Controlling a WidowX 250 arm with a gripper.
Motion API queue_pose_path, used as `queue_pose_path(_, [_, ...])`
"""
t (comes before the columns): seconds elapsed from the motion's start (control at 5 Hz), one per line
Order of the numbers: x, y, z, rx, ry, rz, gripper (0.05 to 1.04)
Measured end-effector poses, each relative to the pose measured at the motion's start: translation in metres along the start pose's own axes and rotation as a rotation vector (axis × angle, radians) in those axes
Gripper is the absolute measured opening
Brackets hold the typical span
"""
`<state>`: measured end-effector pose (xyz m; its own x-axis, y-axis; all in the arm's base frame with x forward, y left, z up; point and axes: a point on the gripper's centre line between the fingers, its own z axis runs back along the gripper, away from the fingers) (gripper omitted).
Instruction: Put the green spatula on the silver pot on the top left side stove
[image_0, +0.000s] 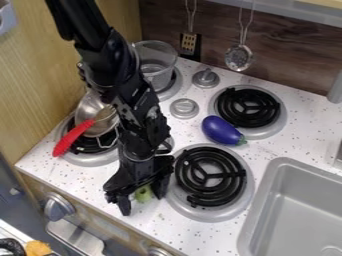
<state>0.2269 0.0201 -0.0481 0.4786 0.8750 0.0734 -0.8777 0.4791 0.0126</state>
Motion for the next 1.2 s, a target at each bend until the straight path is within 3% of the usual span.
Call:
queue_pose_path(0.4, [0.003, -0.005, -0.002, -0.022, 0.033, -0.010, 0.996])
queue_pose_path(0.6, [0.003, -0.009, -0.001, -0.011, 0.058, -0.030, 0.996])
queue_pose_path(0.8, [0.003, -0.013, -0.001, -0.020, 0.066, -0.034, 0.941])
queue_pose_path(1.0, [0.002, -0.017, -0.002, -0.024, 0.080, -0.033, 0.780])
queue_pose_path(1.2, [0.001, -0.024, -0.004, -0.043, 0.096, -0.095, 0.552])
